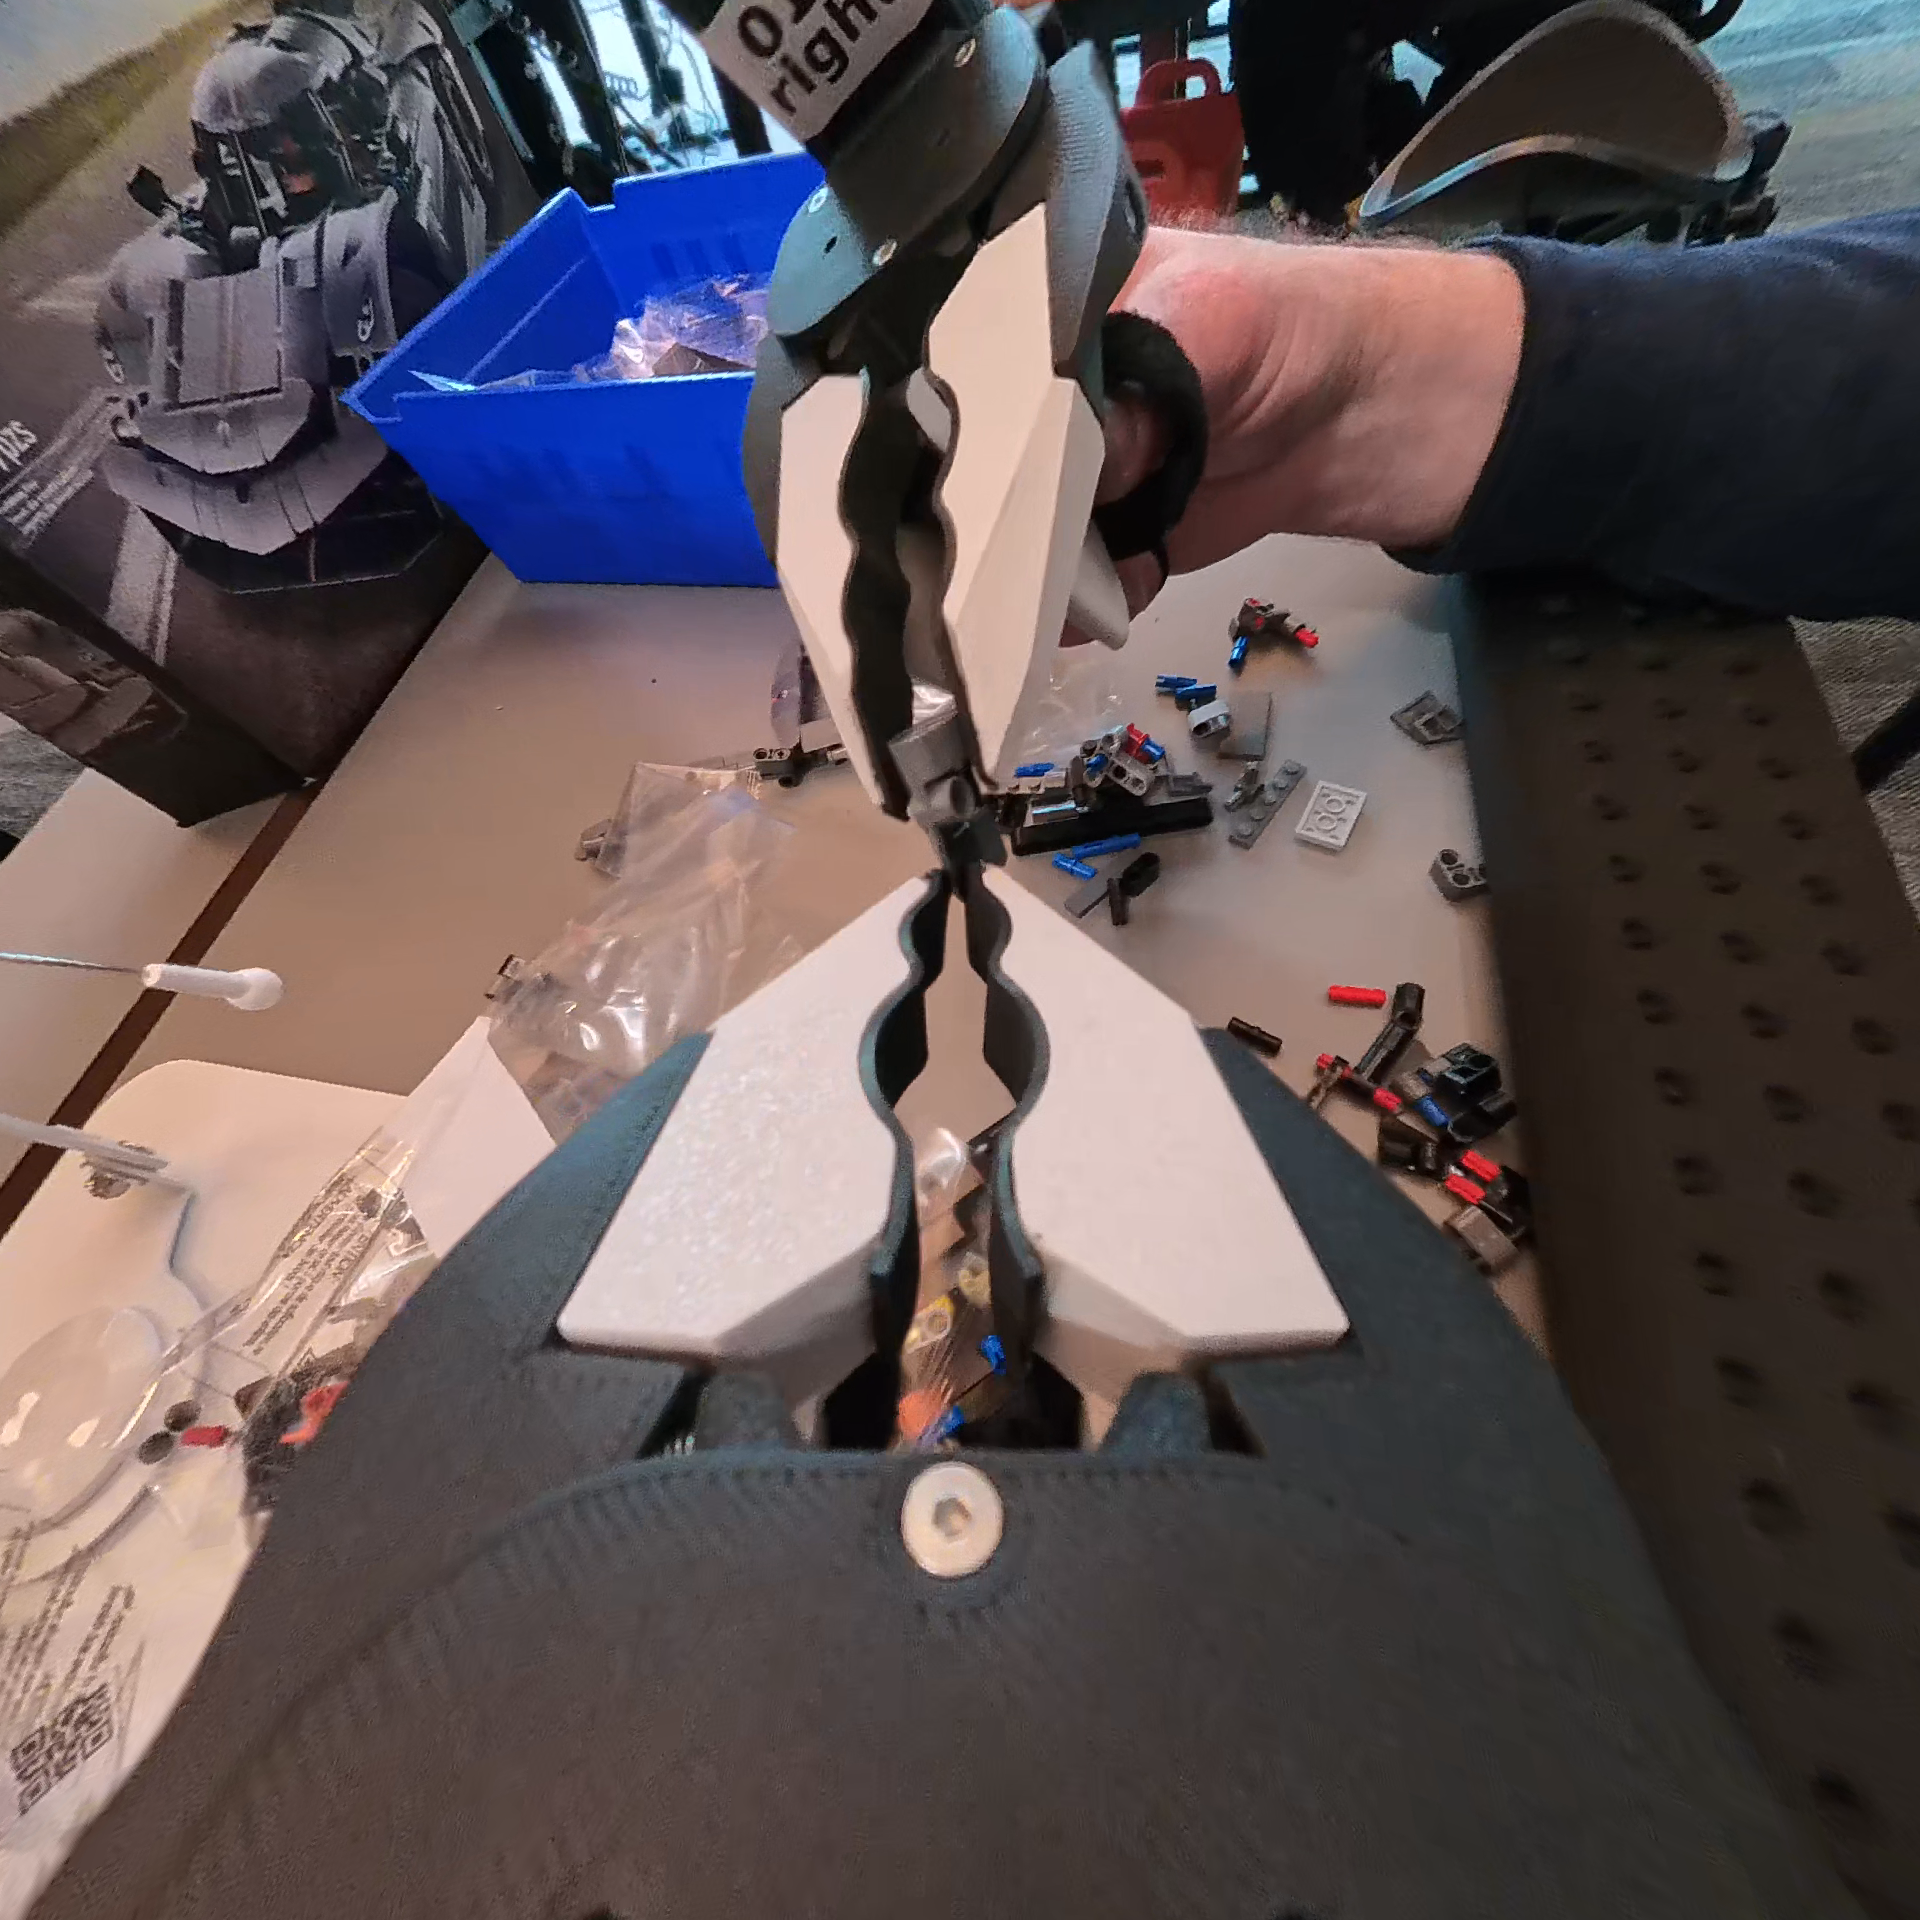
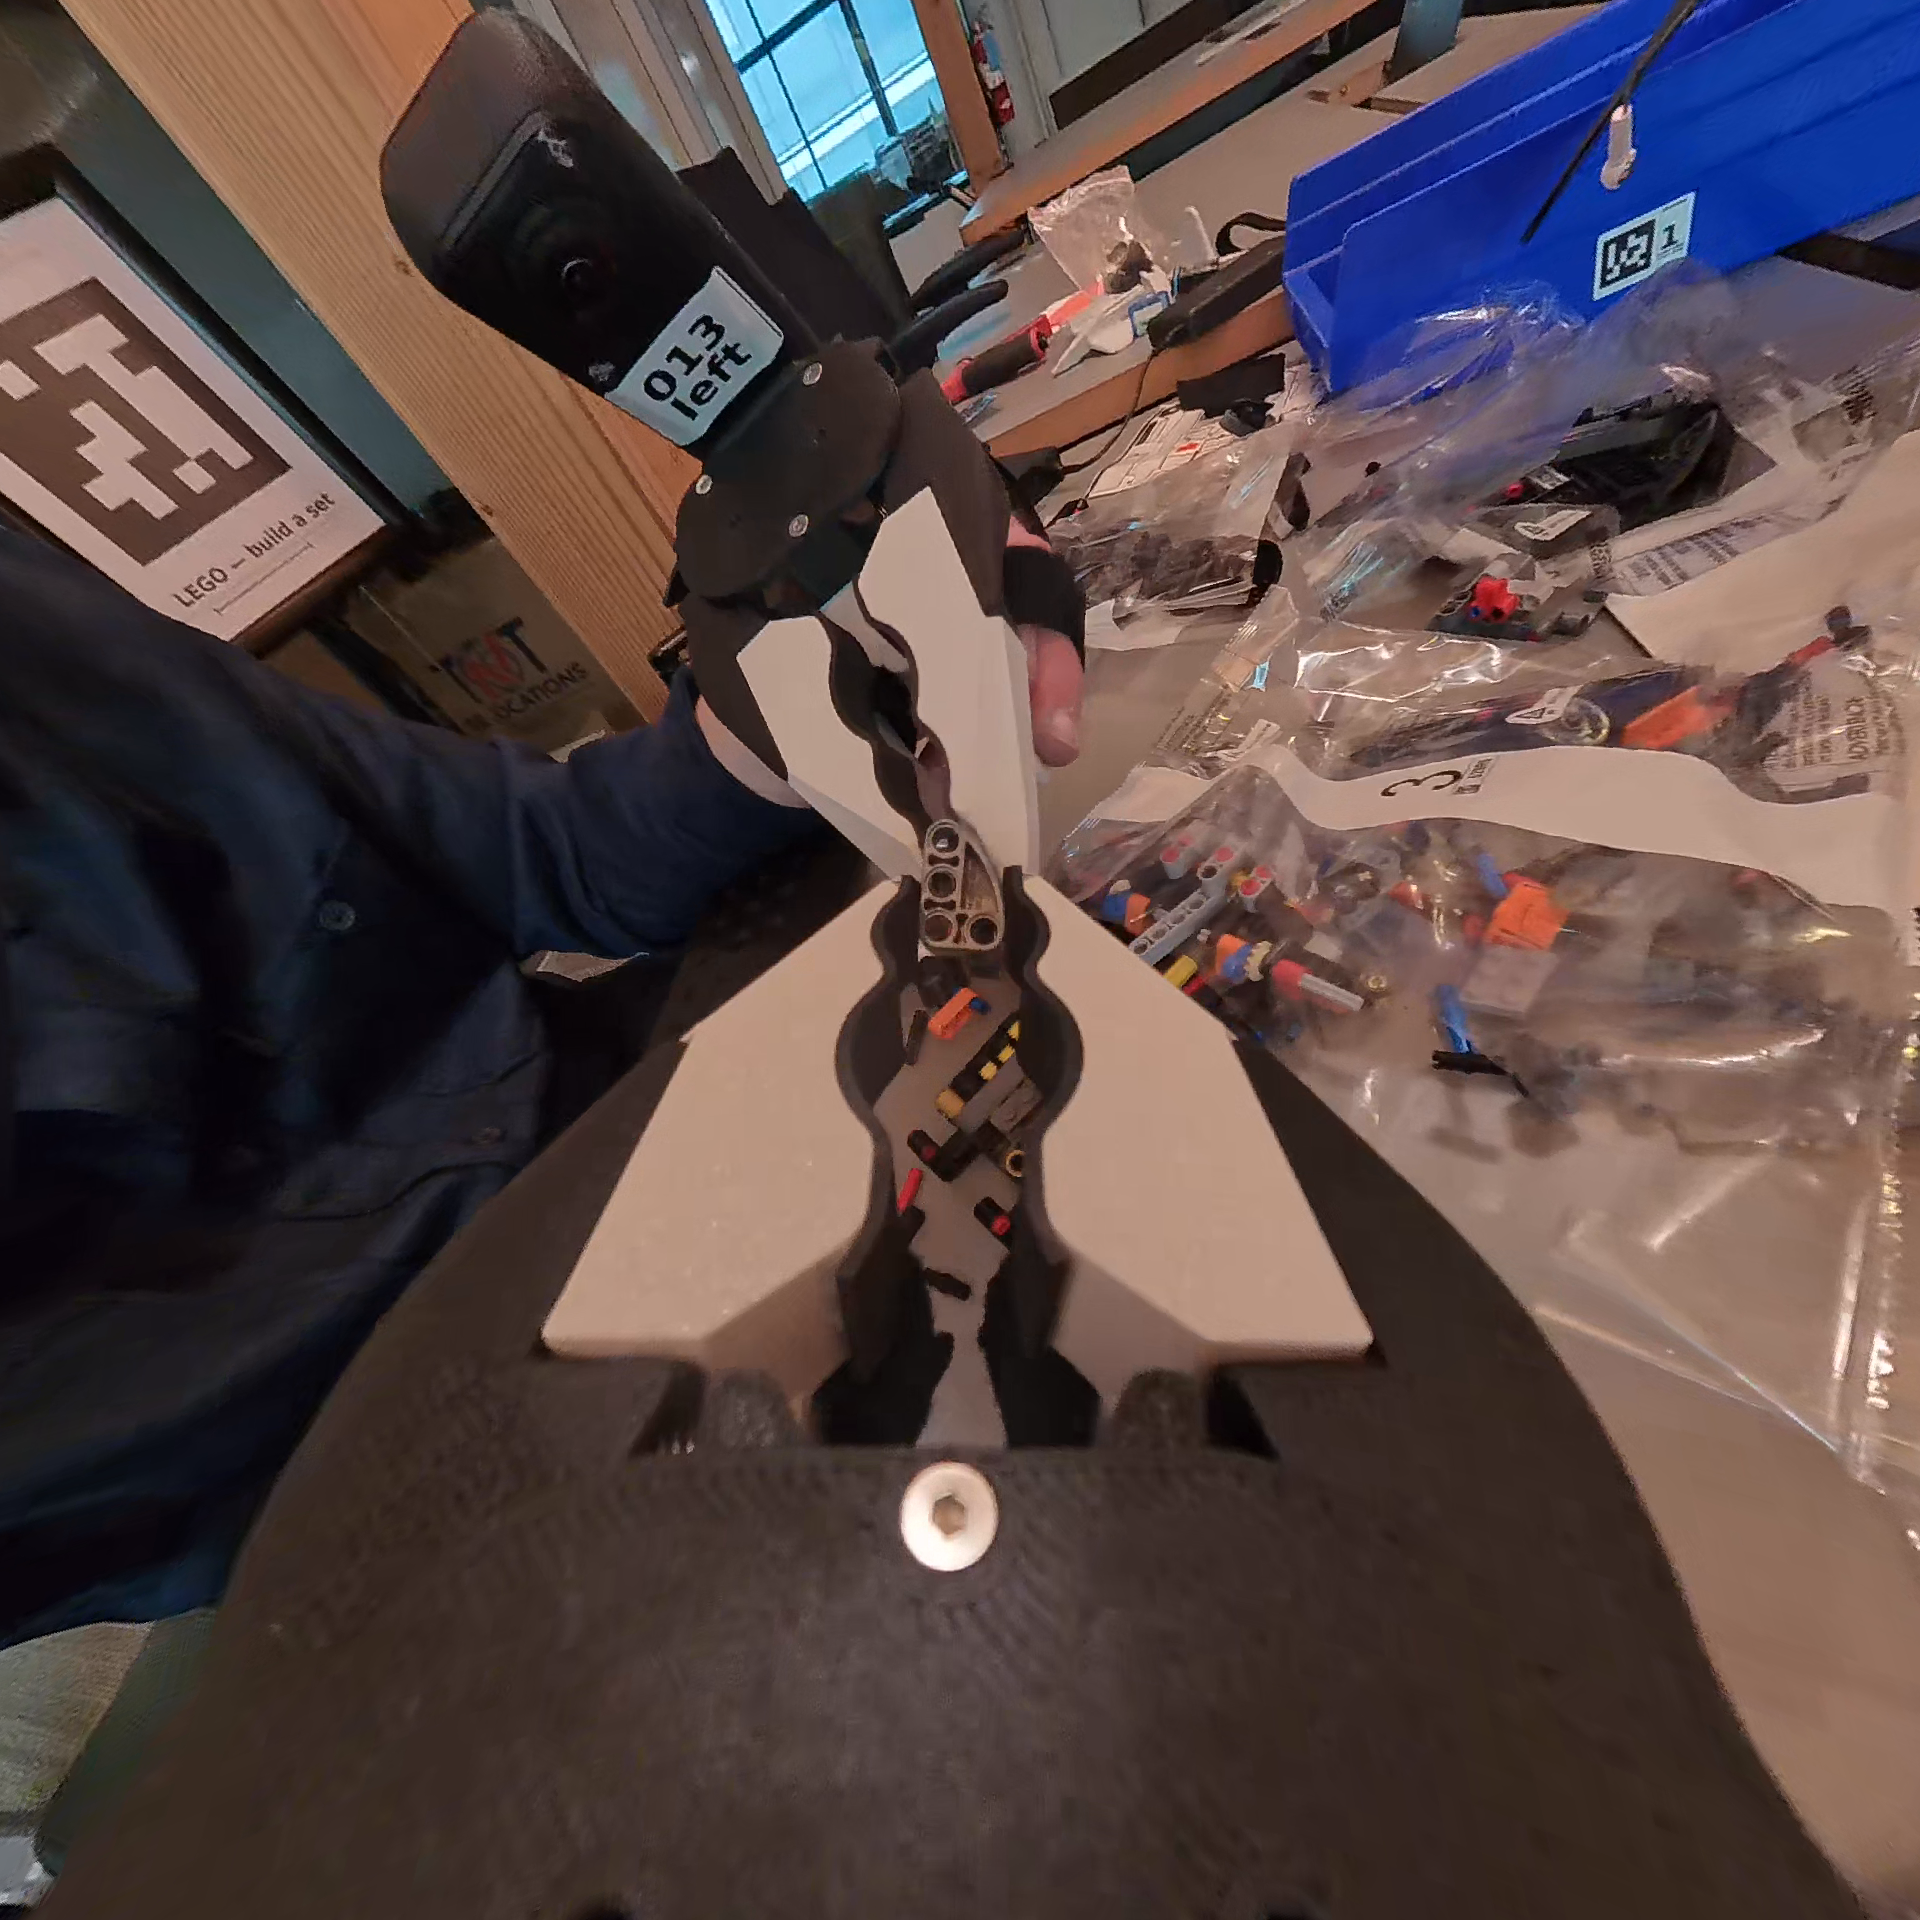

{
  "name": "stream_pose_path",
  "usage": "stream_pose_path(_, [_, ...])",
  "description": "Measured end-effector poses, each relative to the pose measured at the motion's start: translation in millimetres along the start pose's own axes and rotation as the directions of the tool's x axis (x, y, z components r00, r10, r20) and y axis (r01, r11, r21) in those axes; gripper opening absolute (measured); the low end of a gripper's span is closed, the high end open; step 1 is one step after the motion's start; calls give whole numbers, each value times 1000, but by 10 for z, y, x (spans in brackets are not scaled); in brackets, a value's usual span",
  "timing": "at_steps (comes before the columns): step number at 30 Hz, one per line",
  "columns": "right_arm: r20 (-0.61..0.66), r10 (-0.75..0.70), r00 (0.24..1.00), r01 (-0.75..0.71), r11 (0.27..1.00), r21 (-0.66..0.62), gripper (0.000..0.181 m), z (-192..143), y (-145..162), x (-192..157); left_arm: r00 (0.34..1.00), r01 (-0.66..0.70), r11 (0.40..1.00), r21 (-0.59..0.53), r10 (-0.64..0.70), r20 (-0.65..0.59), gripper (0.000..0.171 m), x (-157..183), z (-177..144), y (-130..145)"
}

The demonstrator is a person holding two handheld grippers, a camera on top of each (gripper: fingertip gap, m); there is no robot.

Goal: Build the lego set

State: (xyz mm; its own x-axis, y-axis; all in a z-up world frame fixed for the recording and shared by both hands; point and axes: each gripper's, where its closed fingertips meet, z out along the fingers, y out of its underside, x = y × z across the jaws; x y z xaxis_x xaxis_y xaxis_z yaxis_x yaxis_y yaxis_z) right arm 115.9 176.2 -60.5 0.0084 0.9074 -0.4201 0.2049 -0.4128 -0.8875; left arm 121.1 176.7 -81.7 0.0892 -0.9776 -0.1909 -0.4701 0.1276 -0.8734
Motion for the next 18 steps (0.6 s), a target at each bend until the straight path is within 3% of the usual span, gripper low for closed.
stream_pose_path(5, [-32, -42, 999, 43, 999, 30, 13, -70, -71, -18, 996, 89, 994, 67, -88, -21, 0, -38, -55, -95])
stream_pose_path(16, [-56, -29, 998, 28, 1000, -14, 21, -81, 13, 39, 987, 156, 985, 75, -153, -46, 0, -55, -47, -82])
stream_pose_path(18, [-62, -47, 997, 45, 998, -38, 13, -47, 43, 34, 989, 145, 988, 58, -143, -37, 0, -59, -31, -49])
